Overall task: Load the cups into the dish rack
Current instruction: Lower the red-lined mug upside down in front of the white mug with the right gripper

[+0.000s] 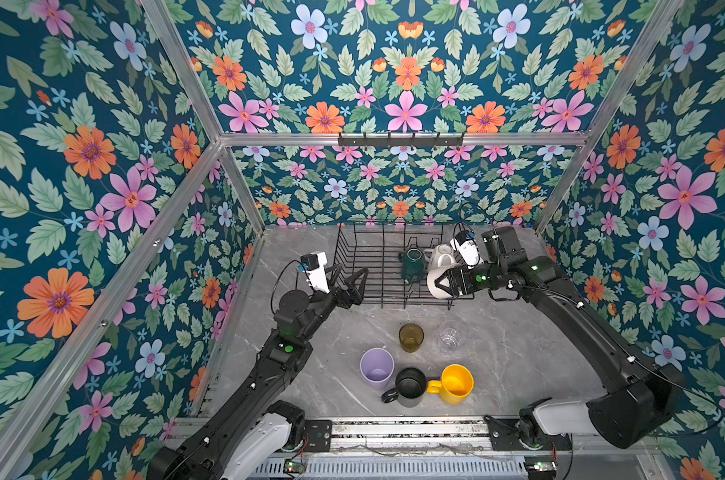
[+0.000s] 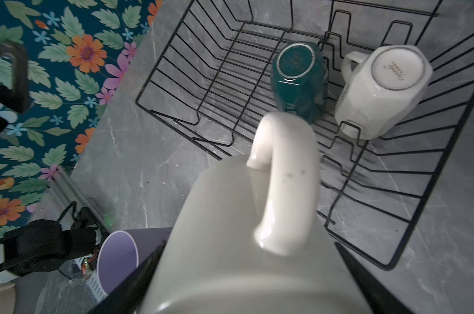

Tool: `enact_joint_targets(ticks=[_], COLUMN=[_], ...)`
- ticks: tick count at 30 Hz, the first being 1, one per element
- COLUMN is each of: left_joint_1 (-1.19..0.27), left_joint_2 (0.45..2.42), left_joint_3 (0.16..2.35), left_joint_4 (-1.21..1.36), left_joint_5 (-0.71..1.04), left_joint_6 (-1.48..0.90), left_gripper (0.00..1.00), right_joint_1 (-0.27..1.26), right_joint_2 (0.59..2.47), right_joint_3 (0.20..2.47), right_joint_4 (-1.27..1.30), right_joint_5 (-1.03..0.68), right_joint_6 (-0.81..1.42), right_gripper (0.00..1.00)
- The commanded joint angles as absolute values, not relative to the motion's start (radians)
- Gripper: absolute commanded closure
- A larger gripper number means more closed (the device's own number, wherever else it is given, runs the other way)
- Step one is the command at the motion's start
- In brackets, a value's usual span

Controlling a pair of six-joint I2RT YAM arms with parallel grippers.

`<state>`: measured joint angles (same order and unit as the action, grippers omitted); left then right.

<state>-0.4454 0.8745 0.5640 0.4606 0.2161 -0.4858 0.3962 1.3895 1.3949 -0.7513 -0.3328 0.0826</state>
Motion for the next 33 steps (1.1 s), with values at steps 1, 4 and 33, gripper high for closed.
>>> enact_joint_targets(ticks=[1, 4, 33], left_joint_1=[-0.445, -0.445, -0.443], left_joint_2=[0.861, 0.851, 0.809], left_joint_3=[0.56, 0.561, 0.552], left_joint_4=[0.459, 0.446, 0.399], left_joint_5=[0.193, 0.186, 0.152], left_joint_6=[-0.466, -0.46, -0.442], left_gripper=[0.0, 0.0, 0.0], right_joint_1=[0.396, 0.396, 0.396], right_joint_2=[1.42, 1.459, 1.787], right_joint_3=[1.44, 1.479, 1.646], right_joint_4=[-0.766, -0.791, -0.856], right_joint_5=[-0.251, -0.207, -0.031], right_joint_6=[0.037, 0.017, -0.132], right_gripper=[1.0, 1.0, 1.0])
